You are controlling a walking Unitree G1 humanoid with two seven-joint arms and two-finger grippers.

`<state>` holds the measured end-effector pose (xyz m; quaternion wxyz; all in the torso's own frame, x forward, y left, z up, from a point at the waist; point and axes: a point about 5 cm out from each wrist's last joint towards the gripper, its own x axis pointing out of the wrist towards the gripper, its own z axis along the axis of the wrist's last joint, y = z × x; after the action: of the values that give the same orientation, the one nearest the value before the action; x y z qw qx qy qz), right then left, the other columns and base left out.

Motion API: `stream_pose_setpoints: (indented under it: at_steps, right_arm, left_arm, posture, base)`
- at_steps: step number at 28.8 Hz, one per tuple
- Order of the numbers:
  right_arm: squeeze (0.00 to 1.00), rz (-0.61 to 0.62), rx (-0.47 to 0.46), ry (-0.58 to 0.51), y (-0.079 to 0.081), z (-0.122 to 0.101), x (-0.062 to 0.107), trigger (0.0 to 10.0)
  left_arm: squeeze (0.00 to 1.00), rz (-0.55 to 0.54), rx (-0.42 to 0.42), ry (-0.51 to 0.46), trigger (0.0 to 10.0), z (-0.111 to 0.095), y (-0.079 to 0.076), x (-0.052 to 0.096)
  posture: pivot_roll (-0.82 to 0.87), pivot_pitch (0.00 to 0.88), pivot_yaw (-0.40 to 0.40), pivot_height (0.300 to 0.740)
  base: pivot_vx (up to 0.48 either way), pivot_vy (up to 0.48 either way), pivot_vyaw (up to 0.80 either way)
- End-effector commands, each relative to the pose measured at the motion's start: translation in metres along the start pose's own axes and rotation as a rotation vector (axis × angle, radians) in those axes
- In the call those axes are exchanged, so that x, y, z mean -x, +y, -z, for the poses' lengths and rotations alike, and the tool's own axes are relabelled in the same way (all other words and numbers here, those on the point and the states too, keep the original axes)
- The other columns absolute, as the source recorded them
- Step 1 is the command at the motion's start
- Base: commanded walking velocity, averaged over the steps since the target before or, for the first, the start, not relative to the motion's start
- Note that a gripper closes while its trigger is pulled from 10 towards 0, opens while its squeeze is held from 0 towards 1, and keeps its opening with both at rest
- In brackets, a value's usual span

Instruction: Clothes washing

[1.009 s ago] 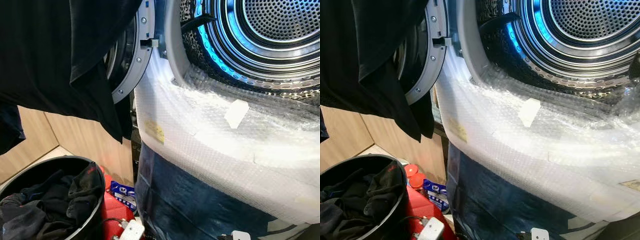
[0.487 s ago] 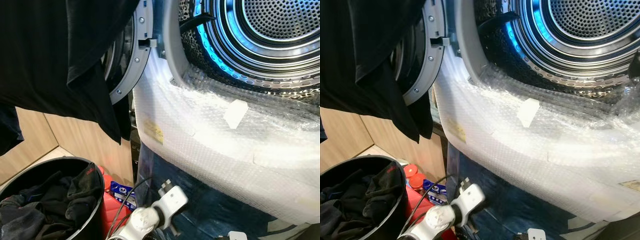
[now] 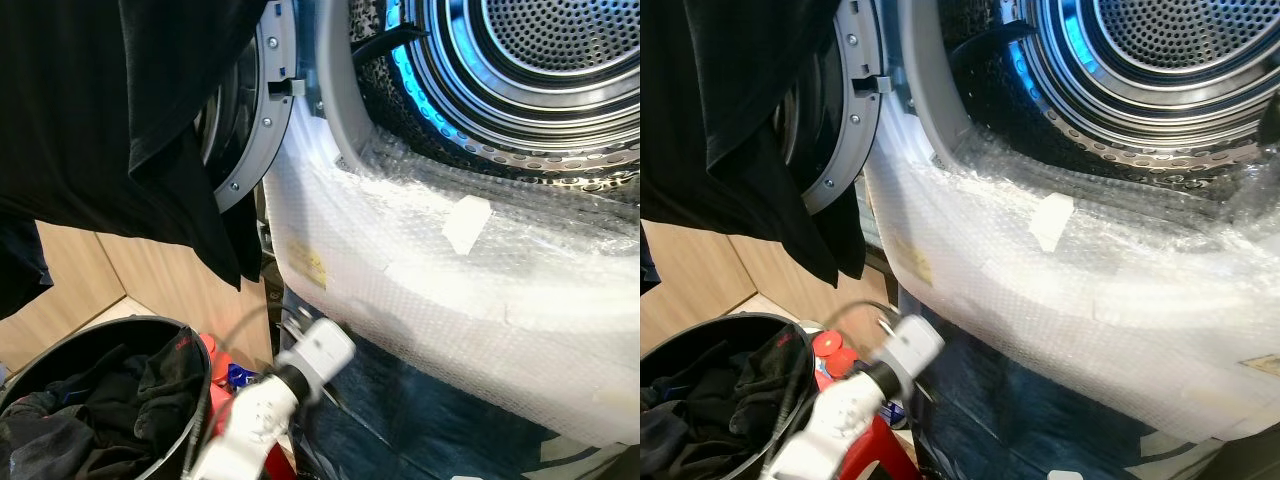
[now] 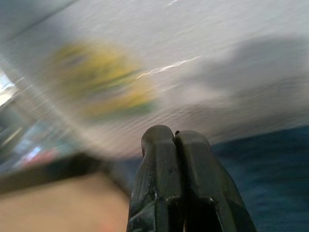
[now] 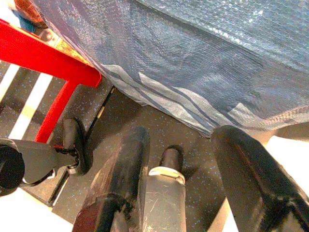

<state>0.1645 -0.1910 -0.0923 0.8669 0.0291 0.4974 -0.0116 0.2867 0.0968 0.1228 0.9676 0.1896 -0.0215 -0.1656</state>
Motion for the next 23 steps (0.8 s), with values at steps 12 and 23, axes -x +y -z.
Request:
stream_pose_setpoints:
  at_steps: [12,23]
  right_arm:
    - [0.00,-0.011,0.047,0.001,0.001,-0.002,0.000,10.0]
    - [0.00,-0.015,0.056,0.004,0.000,-0.001,0.000,10.0]
  left_arm:
    - [1.00,-0.570,0.400,0.340,10.0,0.041,0.099,0.044]
    - [1.00,-0.638,0.453,0.387,10.0,0.045,0.117,0.054]
  posture:
    - [0.08,0.000,0.015,0.740]
    - [0.09,0.000,0.009,0.740]
  base:
    - [0.000,0.000,0.00]
    - [0.000,0.000,0.00]
